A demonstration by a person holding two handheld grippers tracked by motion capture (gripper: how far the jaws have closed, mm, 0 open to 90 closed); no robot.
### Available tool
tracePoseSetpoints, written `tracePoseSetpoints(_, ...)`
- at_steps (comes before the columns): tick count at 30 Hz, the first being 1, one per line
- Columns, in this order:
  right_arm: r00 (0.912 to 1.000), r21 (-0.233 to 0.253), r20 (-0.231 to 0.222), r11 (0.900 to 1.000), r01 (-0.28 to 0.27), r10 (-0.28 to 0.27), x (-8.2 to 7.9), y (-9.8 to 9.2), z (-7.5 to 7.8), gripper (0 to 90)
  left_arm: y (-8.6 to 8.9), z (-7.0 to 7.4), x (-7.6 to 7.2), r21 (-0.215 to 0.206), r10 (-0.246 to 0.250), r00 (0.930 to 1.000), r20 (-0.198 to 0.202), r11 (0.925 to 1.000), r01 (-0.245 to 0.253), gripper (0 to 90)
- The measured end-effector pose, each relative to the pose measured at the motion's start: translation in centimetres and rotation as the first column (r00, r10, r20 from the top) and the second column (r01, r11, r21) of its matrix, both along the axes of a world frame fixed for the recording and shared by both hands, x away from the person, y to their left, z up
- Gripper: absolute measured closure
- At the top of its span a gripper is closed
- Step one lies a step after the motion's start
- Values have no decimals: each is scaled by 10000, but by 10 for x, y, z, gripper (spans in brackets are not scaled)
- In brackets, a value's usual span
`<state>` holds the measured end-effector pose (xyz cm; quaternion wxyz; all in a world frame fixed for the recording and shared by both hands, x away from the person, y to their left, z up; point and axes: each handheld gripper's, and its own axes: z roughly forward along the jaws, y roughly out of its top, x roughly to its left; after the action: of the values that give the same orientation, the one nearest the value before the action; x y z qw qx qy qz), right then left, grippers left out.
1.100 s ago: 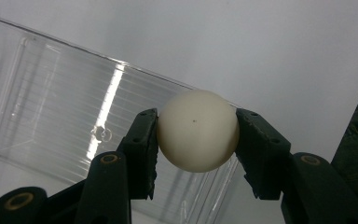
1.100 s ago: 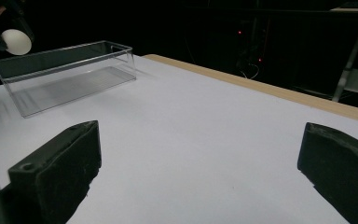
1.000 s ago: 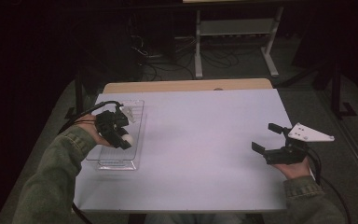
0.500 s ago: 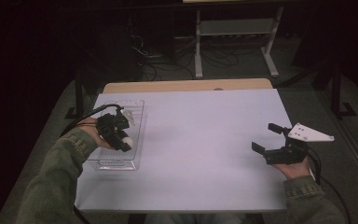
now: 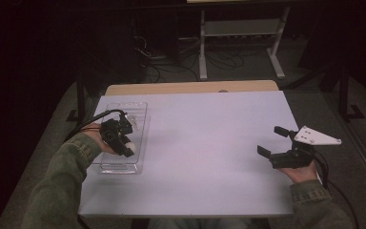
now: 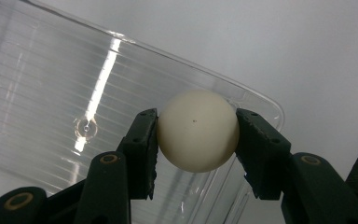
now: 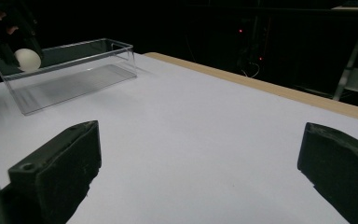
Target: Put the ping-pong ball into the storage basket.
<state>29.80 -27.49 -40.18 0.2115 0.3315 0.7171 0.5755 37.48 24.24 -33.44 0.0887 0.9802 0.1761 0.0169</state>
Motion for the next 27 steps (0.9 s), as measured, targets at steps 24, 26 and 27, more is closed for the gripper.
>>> tracePoseSetpoints(24,10000,-74,-45,10000,-16,16,0,0,-1,0,6,-30,5,44,193,9990,-391,9998,-192,507)
tracePoseSetpoints(26,10000,-100,-38,9999,-22,22,0,1,-1,0,7,-32,5,54,215,9989,-424,9998,-213,507)
tracePoseSetpoints(27,10000,-113,-38,9999,-21,20,0,1,-1,0,8,-33,5,61,237,9987,-440,9997,-235,507)
